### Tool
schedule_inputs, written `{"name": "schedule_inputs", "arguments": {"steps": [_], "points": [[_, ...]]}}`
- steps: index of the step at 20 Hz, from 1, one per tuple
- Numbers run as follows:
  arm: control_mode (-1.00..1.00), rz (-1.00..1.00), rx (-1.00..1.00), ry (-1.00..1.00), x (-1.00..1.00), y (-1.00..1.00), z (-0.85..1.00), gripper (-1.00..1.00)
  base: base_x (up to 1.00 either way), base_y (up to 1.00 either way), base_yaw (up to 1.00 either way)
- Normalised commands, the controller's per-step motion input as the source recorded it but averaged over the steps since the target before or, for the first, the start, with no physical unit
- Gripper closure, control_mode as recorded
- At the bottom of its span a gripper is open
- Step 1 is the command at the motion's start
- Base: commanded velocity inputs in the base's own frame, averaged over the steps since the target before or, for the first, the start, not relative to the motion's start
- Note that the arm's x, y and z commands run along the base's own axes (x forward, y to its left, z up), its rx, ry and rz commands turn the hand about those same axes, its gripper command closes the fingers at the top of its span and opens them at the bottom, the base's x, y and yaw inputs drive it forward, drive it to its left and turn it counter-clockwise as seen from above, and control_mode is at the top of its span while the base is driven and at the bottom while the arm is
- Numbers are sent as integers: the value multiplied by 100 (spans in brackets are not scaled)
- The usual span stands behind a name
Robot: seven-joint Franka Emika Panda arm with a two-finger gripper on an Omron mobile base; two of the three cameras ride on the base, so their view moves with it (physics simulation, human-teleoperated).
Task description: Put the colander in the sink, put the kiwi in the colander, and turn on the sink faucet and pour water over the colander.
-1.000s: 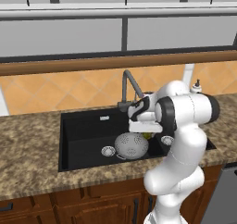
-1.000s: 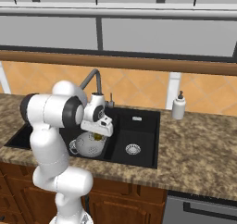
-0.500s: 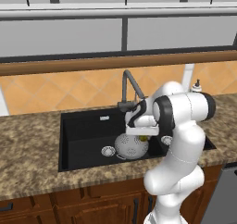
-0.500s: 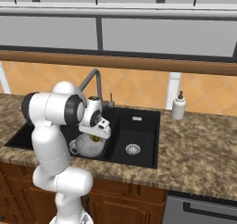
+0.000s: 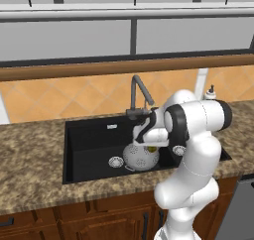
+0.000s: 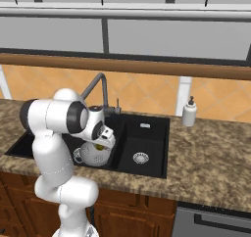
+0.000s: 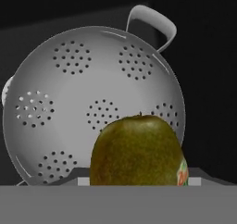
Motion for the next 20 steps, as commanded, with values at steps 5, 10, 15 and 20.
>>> {"name": "schedule_inputs", "arguments": {"steps": [5,10,15,20], "points": [[-100,0,0,-1,-3,25,-1,100,0,0,0],[-100,0,0,0,-1,22,-5,100,0,0,0],[-100,0,0,0,0,19,-32,100,0,0,0],[-100,0,0,0,0,9,-45,100,0,0,0]]}}
